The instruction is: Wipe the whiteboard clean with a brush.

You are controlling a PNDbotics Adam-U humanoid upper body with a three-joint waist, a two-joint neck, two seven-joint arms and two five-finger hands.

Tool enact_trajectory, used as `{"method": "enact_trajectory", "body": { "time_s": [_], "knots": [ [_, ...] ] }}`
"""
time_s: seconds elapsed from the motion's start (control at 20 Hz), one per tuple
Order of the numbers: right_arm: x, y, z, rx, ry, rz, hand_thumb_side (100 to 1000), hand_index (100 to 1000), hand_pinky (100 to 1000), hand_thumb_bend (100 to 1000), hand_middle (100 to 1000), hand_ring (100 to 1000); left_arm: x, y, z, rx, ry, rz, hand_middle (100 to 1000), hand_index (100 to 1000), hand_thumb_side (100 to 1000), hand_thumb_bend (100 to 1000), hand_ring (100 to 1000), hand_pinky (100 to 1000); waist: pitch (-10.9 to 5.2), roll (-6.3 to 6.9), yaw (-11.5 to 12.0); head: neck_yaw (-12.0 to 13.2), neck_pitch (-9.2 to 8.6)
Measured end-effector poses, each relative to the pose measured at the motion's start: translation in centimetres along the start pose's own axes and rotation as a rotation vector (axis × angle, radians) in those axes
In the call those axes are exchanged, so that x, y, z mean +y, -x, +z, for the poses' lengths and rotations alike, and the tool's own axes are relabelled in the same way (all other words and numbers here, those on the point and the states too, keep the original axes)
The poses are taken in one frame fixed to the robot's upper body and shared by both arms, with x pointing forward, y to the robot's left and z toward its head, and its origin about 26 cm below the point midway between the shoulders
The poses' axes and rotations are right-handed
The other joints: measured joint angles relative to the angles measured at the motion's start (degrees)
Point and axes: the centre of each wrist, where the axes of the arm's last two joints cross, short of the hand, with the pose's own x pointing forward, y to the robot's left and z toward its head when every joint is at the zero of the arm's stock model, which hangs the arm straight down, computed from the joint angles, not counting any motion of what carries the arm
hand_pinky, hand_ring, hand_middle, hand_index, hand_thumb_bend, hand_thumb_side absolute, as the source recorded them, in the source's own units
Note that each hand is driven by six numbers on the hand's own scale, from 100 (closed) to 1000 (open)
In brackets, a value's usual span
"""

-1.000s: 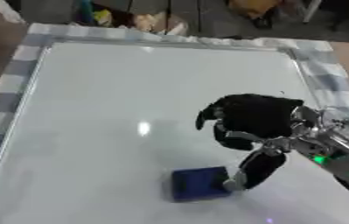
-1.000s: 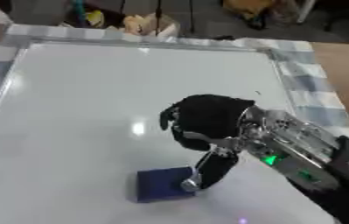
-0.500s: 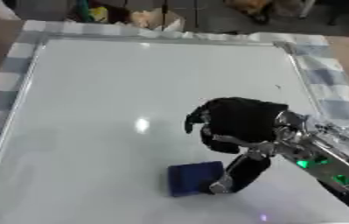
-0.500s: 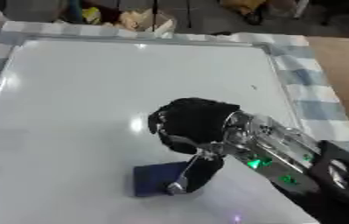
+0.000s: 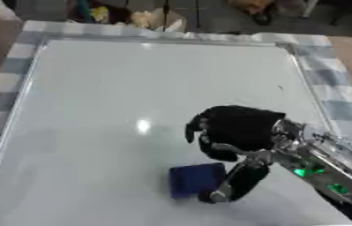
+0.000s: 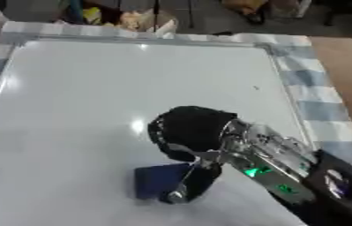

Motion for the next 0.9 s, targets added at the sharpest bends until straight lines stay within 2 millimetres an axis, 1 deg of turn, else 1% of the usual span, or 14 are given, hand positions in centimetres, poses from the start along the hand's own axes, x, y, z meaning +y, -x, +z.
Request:
{"method": "enact_trajectory", "body": {
  "time_s": [0.6,0.75,0.9],
  "knots": [
    [0.9,-0.5,-0.3,0.011,-0.012,-0.065,467,100,796,484,737,841,-0.1,0.0,0.0,0.001,-0.004,0.005,552,632,948,118,677,376,0.01,0.19,-0.08,0.1,-0.01],
    [1.1,-0.7,-0.3,0.012,-0.01,-0.078,465,100,789,481,727,838,-0.1,0.0,0.0,0.001,-0.004,0.005,552,631,948,118,677,376,0.02,0.22,-0.06,0.1,-0.01],
    [1.2,-0.7,-0.3,0.016,-0.01,-0.085,483,100,780,459,711,833,-0.1,0.0,0.0,0.002,-0.003,0.005,552,630,948,118,678,375,0.08,0.23,0.04,0.1,-0.02]
  ]
}}
